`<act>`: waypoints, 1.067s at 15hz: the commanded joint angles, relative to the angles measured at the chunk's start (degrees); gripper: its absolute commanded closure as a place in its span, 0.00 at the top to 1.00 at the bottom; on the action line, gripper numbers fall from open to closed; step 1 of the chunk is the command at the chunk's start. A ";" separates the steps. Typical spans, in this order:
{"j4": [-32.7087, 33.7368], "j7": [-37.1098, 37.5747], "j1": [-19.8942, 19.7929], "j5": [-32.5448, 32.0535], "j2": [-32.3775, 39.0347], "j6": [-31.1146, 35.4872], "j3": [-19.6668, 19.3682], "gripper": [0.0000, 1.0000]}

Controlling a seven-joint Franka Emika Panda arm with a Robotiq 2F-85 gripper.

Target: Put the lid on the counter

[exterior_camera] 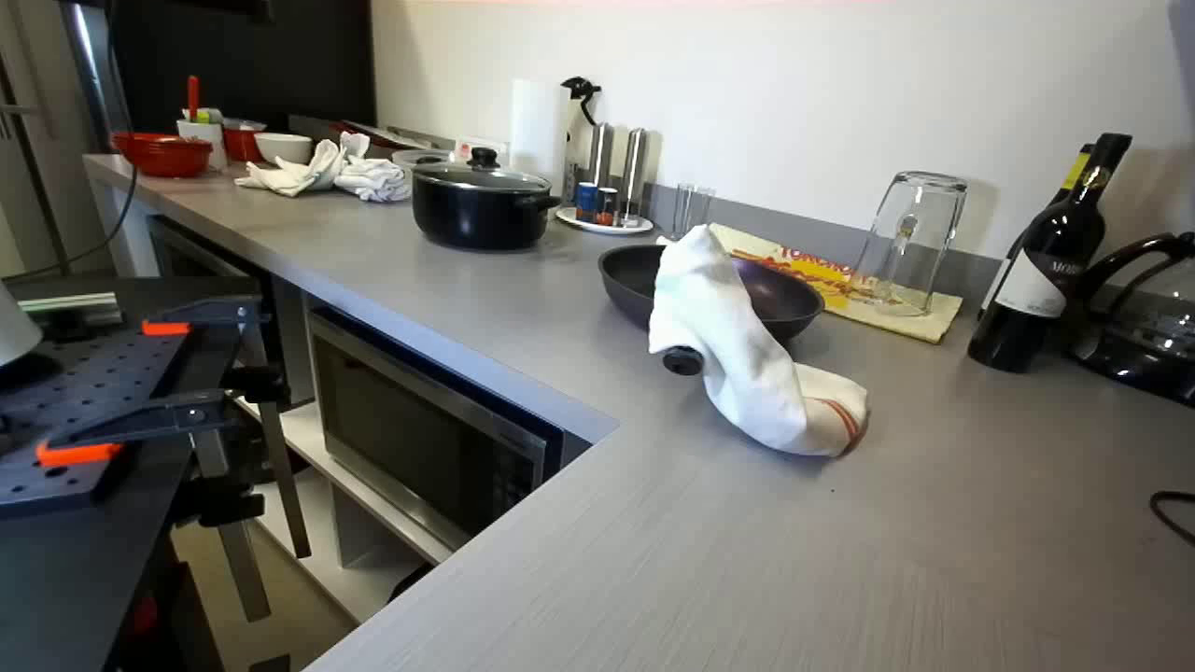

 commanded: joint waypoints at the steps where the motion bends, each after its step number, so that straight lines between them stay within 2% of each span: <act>1: 0.12 0.01 0.02 0.01 0.03 -0.08 -0.01 1.00; 7: 0.12 0.01 0.02 0.01 0.03 -0.08 -0.01 1.00; 12: -1.27 -0.66 1.96 -0.12 1.92 6.02 2.05 1.00; 16: -2.53 -0.81 5.48 -0.05 4.17 11.69 5.98 1.00</act>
